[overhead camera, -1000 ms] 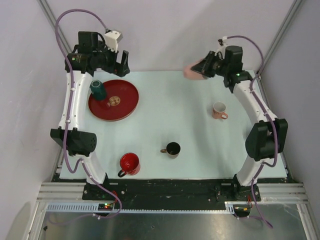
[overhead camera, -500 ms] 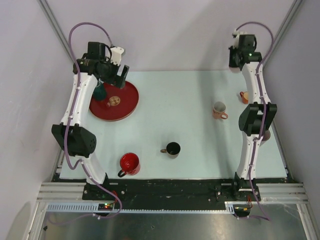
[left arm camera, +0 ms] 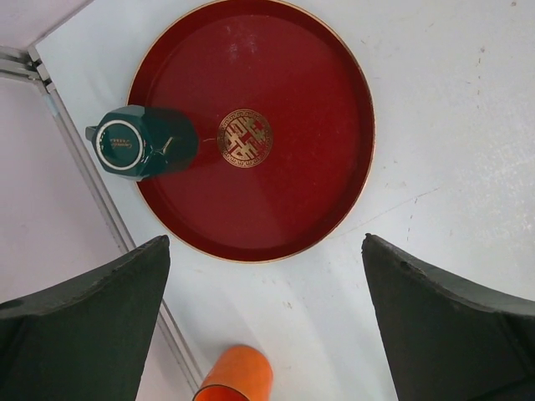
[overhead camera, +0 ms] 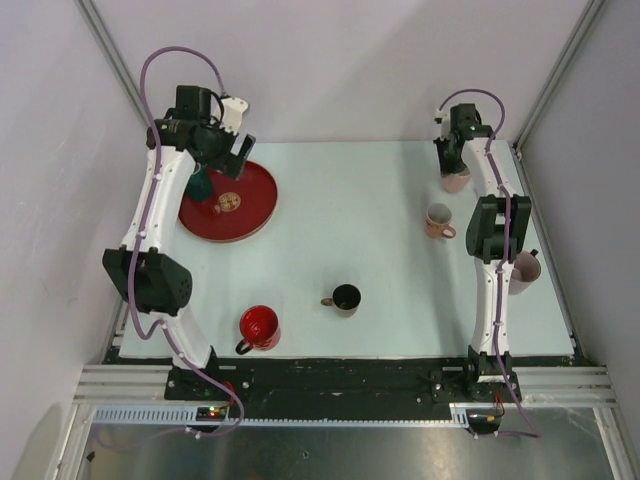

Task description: Turn the mug right side up

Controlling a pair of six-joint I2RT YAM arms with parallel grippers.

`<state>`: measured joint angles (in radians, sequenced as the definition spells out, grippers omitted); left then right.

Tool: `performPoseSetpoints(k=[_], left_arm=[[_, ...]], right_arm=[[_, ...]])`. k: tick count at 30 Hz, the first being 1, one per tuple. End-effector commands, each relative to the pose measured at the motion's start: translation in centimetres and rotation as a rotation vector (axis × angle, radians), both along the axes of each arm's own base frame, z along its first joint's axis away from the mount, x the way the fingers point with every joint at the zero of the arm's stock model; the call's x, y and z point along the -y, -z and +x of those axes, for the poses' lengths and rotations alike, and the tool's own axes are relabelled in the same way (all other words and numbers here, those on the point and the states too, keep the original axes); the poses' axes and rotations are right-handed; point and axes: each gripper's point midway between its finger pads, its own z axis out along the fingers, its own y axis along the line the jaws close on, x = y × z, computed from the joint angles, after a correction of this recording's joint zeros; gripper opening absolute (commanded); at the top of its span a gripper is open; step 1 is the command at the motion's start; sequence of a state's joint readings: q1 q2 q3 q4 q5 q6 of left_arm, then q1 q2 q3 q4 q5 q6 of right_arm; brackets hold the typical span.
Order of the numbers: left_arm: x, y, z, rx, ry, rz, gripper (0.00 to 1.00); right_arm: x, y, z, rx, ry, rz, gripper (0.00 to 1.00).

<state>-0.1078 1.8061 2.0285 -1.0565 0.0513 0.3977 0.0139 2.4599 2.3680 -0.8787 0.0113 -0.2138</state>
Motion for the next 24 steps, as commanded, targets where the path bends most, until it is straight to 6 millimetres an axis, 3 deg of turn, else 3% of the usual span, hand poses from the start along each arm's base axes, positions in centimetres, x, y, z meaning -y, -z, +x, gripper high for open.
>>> performPoseSetpoints(k=[1, 3, 6, 10, 11, 14, 20, 24], left_arm=[[-1.0, -1.0, 0.5, 0.042, -0.021, 0.026, 1.0], [-1.4, -0.8, 1.0, 0.038, -0.053, 0.018, 1.0], [-2.9, -0.3, 2.5, 0.034, -0.135, 0.004, 1.0], [-4.8, -1.0, 5.4, 0.076, -0.264, -0.075, 1.0], [-5.7, -0.8, 6.2, 0.082, -0.293, -0.09, 1.0], [-8.2, -0.5, 8.5, 0.115, -0.377, -0.08, 1.0], [-13.7, 5.1, 12.4, 0.106, -0.567, 0.017, 1.0], [-15.8, 8.3, 13.7, 0.095, -0.624, 0.07, 1.0]], right_arm=[[-0.2, -2.8, 1.7, 0.092, -0.008, 0.022, 0.0], [0.9, -2.3, 1.5, 0.077, 0.008, 0.026, 0.1], [1.4, -3.1, 1.5, 0.089, 0.016, 0.012, 0.47], [1.9, -6.9, 1.4, 0.163, 0.039, -0.04, 0.88], [2.0, -7.8, 1.4, 0.183, 0.041, -0.051, 0.94], [0.4, -10.8, 1.1, 0.251, 0.021, -0.086, 0.99], [-1.5, -15.3, 0.0, 0.331, 0.0, -0.111, 0.99], [-2.8, -16.6, -1.1, 0.345, -0.029, -0.124, 0.99]])
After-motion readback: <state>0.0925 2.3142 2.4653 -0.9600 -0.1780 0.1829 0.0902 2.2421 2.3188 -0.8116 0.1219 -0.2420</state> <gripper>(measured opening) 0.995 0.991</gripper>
